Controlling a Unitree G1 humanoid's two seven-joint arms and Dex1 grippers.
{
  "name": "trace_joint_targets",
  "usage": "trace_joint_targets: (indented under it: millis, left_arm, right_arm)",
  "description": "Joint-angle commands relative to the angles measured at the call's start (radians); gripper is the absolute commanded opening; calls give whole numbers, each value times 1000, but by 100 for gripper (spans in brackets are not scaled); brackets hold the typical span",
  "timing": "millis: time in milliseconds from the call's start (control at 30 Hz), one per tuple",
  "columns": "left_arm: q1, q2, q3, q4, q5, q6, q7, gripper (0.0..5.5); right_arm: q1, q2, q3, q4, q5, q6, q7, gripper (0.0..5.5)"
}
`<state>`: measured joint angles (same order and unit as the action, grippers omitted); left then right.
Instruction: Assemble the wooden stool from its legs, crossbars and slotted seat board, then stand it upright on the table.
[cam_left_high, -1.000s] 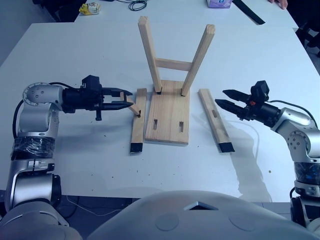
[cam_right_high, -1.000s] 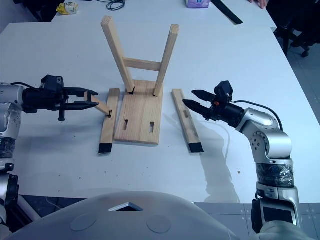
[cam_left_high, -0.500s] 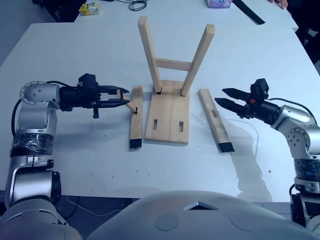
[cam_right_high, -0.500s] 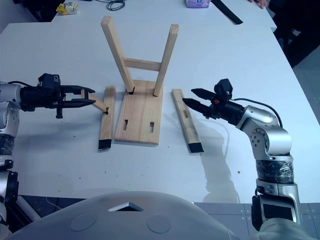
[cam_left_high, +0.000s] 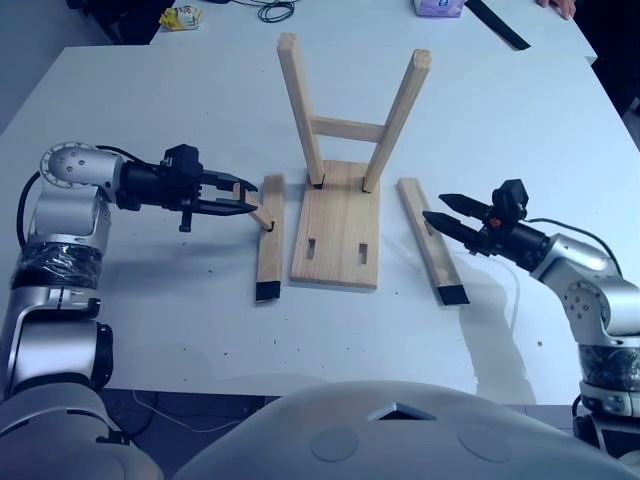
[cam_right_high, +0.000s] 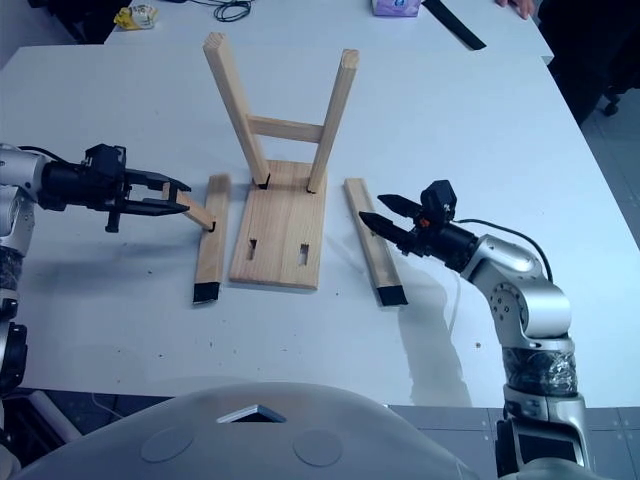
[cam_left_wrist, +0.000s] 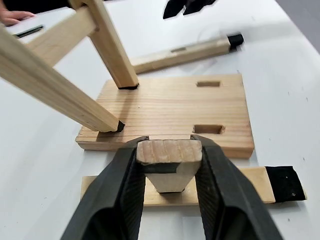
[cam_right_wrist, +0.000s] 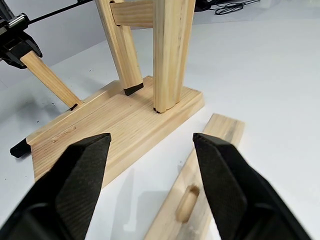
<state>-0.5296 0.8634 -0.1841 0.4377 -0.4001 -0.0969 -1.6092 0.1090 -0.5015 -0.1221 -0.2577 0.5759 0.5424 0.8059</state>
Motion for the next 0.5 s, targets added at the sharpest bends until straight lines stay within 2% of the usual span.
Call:
trace_joint_targets:
  millis: [33, 267, 500]
  left_arm:
    - [-70, 54, -143, 68, 60, -27, -5, 132]
    - [-177, 103, -362, 159, -1, -74, -5, 132]
    - [-159, 145, -509, 154, -67, -103, -5, 132]
  right_arm:
    - [107, 68, -18, -93, 17, -19, -80, 303]
    - [259, 152, 1, -182, 3, -53, -183, 303]
    - [312, 137, -5, -217, 20, -32, -200, 303]
